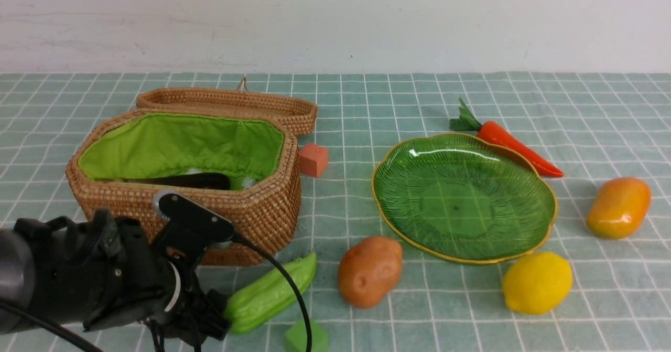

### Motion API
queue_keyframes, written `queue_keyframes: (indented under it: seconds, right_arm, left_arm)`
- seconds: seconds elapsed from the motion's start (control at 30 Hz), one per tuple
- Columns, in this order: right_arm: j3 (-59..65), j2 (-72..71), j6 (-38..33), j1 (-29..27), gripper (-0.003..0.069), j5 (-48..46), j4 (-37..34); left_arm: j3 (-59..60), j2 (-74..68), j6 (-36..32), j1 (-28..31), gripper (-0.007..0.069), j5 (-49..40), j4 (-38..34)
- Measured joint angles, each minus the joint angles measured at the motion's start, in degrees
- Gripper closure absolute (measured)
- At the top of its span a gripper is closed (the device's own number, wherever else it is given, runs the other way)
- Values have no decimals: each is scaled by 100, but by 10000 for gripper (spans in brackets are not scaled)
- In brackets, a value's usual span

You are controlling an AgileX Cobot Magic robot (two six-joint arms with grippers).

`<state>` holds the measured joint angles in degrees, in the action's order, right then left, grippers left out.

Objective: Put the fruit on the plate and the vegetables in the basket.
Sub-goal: Grab a mangosteen with your left arm and put it on the plate on the right

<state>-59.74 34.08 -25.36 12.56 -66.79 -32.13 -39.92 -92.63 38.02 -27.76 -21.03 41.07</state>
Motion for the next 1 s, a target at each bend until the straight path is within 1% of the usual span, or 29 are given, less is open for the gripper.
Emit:
queue_keyframes:
  seconds: [0.2, 0.27, 0.3, 0.4, 0.43, 0.47, 0.5, 0.53, 0.57, 0.6, 0.67, 0.73, 0.83, 0.9, 0.93, 0.97, 1.0]
  right_arm:
    - [0, 0, 0, 0, 541, -6, 0]
    - [0, 0, 0, 0, 541, 36, 0]
    - [0, 0, 0, 0, 541, 43, 0]
    - [0, 0, 0, 0, 541, 198, -1]
    - [0, 0, 0, 0, 541, 208, -1]
    - [0, 0, 0, 0, 540, 263, -1]
    - [0, 0, 0, 0, 540, 377, -1]
    - [0, 0, 0, 0, 540, 389, -1]
    - [0, 0, 0, 0, 539, 488, -1]
    - [0, 0, 0, 0, 538, 502, -1]
    - [0, 0, 47, 0, 536, 721, 34]
    - [0, 0, 113, 0, 535, 805, 101]
    - [0, 0, 437, 0, 530, 1024, 482]
    - [0, 0, 738, 0, 529, 1165, 790]
    - [0, 0, 776, 0, 529, 1181, 829]
    - [0, 0, 1061, 0, 529, 1286, 1129]
    - [0, 0, 1348, 0, 527, 1352, 1427]
  left_arm:
    - [-62, 0, 171, 0, 57, -227, -54]
    - [-135, 68, 206, -5, 57, -633, -272]
    - [-142, 68, 206, -5, 57, -678, -272]
    - [-335, 465, 206, -5, 57, -1482, -647]
    - [-348, 535, 198, -5, 57, -1523, -700]
    - [-398, 722, 170, -5, 57, -1684, -814]
    - [-494, 1038, 20, -5, 57, -2051, -1089]
    - [-504, 1157, -31, -5, 57, -2117, -1149]
    - [-517, 1430, -243, -5, 57, -2330, -1362]
    - [-517, 1469, -308, -5, 57, -2360, -1423]
    - [-517, 1989, -784, -5, 57, -2779, -1872]
    - [-517, 2266, -1058, -5, 57, -2889, -2097]
    - [-731, 2600, -1899, -5, 57, -2927, -2842]
    - [-1042, 2585, -2736, -5, 57, -2786, -3601]
    - [-1081, 2571, -2829, -5, 57, -2740, -3685]
    - [-1419, 2433, -3498, -5, 57, -2546, -4306]
    - [-1645, 2281, -3979, -5, 57, -2405, -4764]
